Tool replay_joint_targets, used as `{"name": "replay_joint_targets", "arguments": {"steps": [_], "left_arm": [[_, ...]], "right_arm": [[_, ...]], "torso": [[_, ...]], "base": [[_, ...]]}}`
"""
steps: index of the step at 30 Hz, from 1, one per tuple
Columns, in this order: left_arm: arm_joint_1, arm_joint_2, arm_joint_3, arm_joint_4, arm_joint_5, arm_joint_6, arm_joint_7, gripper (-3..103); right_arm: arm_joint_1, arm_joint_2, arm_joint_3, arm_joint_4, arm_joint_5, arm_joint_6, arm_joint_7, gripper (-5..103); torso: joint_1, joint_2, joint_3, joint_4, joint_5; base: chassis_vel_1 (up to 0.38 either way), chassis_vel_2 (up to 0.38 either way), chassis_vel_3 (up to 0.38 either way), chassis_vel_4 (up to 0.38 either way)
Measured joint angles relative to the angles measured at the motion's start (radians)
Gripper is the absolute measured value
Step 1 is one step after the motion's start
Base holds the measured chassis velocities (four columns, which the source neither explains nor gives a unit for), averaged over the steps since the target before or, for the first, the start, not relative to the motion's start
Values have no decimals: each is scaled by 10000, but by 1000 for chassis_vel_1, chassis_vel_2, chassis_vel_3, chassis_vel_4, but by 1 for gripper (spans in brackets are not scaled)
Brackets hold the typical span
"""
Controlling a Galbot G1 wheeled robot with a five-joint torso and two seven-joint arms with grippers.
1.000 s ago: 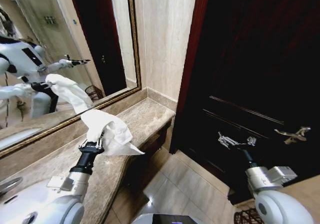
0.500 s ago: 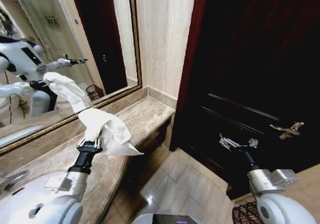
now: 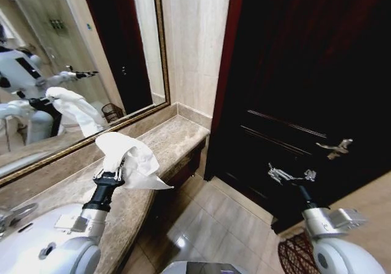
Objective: Discard the used towel into the hamper.
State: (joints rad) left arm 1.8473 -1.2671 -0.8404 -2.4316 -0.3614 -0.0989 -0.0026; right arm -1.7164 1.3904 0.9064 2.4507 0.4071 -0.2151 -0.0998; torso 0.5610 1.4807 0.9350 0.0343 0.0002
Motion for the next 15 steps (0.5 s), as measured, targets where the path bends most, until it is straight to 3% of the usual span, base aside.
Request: {"name": "replay_joint_targets", "arguments": {"steps": [15], "left_arm": [[41,5,-1,128,60,-177,114,11]], "right_arm": [[-84,105,-14,5,-14,74,-134,100]], "torso": [[-2,2,-1,1,-2]], "base": [[-41,-143,-136,-39]]}}
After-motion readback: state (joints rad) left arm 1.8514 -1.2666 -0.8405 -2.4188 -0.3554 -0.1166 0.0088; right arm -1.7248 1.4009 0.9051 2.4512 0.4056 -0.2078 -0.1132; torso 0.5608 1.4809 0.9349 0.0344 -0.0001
